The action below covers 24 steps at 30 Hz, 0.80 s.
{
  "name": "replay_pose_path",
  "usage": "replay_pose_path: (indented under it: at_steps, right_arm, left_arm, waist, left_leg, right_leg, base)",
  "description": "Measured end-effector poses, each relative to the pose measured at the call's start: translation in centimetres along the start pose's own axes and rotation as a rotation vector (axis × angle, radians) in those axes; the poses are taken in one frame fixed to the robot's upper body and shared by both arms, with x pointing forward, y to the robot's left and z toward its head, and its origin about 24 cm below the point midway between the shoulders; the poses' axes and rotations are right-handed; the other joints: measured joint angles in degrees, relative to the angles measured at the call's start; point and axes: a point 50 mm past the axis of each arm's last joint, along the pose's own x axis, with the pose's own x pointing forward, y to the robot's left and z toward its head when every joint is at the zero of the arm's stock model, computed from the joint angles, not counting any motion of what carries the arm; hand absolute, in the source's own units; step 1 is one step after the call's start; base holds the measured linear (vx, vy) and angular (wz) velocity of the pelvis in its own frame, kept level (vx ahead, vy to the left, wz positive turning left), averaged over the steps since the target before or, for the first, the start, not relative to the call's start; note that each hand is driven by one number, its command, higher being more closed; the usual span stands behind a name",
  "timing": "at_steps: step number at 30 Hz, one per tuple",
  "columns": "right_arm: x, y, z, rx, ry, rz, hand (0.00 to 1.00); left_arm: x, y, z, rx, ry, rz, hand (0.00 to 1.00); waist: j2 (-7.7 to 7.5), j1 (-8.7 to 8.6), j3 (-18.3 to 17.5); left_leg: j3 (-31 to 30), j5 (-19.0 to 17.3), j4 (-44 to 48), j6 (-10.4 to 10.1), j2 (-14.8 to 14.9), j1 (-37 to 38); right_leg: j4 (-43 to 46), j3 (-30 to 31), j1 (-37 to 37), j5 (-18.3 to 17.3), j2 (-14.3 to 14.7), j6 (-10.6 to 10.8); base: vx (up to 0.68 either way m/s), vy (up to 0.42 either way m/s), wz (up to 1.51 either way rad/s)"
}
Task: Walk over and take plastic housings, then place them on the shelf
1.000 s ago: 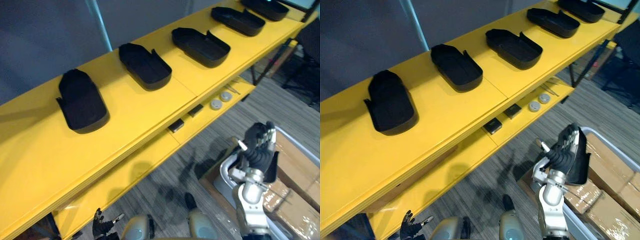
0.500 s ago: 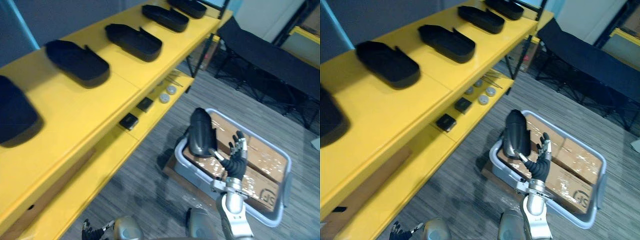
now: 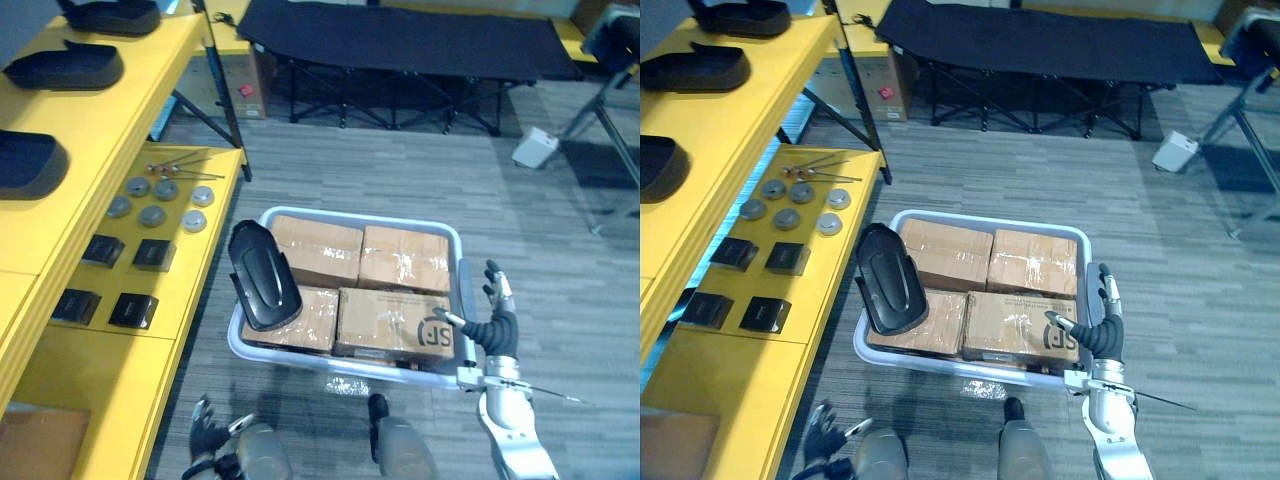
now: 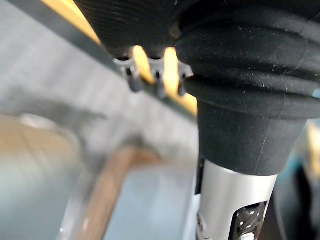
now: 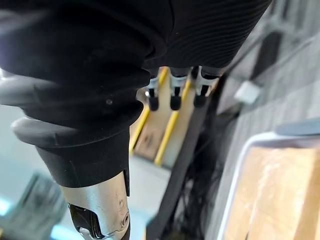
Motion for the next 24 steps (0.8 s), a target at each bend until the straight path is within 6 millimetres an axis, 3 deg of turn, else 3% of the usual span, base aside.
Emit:
replay_pose_path:
  at_steps: [2, 7, 12, 17, 21, 24]
  right_arm:
    - [0.8, 0.9, -0.7, 0.044, 0.018, 0.006, 0.00]
    - [3.6, 5.1, 0.4, 0.110, -0.027, 0.110, 0.00]
    - [9.7, 7.8, 3.0, 0.108, -0.073, 0.125, 0.00]
    - [13.4, 7.9, 6.4, 0.108, -0.141, 0.115, 0.00]
    - [14.7, 7.6, 6.8, 0.084, -0.117, 0.123, 0.00]
    - [15.7, 7.1, 6.3, 0.039, -0.064, 0.126, 0.00]
  left_arm:
    - [1.1, -0.6, 1.3, 0.060, -0.031, -0.043, 0.00]
    - [1.7, -1.1, 1.6, 0.072, -0.010, -0.030, 0.00]
    - [2.7, -1.7, 2.3, 0.041, -0.005, -0.012, 0.00]
    - [2.8, -1.9, 2.4, -0.005, -0.001, -0.008, 0.00]
    - [2.7, -1.4, 1.9, -0.059, 0.027, 0.016, 0.00]
    - [2.6, -1.8, 1.7, -0.106, 0.030, 0.001, 0.00]
  waist:
    - [-1.10, 0.63, 2.4]
    - [0.38, 2.42, 4.6]
    - [1.61, 6.12, 5.7]
    - [2.52, 8.06, 6.3]
    - [3.29, 9.28, 6.8]
    - [4.69, 9.69, 7.8]
  left_leg:
    - [-0.2, -0.3, 1.7, 0.6, -1.3, -2.6]
    - [-2.2, 0.1, 2.0, 1.3, -1.7, -4.2]
    - [-6.8, 3.5, -1.5, 0.4, -2.1, -7.1]
    - [-9.0, 5.5, -3.7, 0.2, -3.0, -8.5]
    - [-9.8, 6.1, -4.4, 0.3, -3.6, -8.5]
    - [-11.2, 6.6, -4.6, 0.8, -5.1, -8.4]
  right_leg:
    - [-3.2, -0.9, 0.0, 2.7, -1.4, 1.0]
    - [-7.6, -3.5, 2.0, 5.3, -1.6, 1.1]
    - [-9.0, -8.6, 1.7, 5.9, -1.1, 0.4]
    - [-9.0, -11.2, 0.9, 5.8, -1.5, 0.2]
    - [-8.3, -12.4, 0.9, 5.8, -2.2, 0.2]
    - [-5.8, -14.8, 0.9, 4.2, -3.8, 0.2]
  base:
    - [-0.09, 0.170, 0.12]
    - [-0.04, 0.059, 0.20]
    - [-0.01, -0.063, 0.44]
    - [0.03, -0.030, 0.26]
    - [0.02, 0.013, 0.17]
    - [-0.02, 0.023, 0.28]
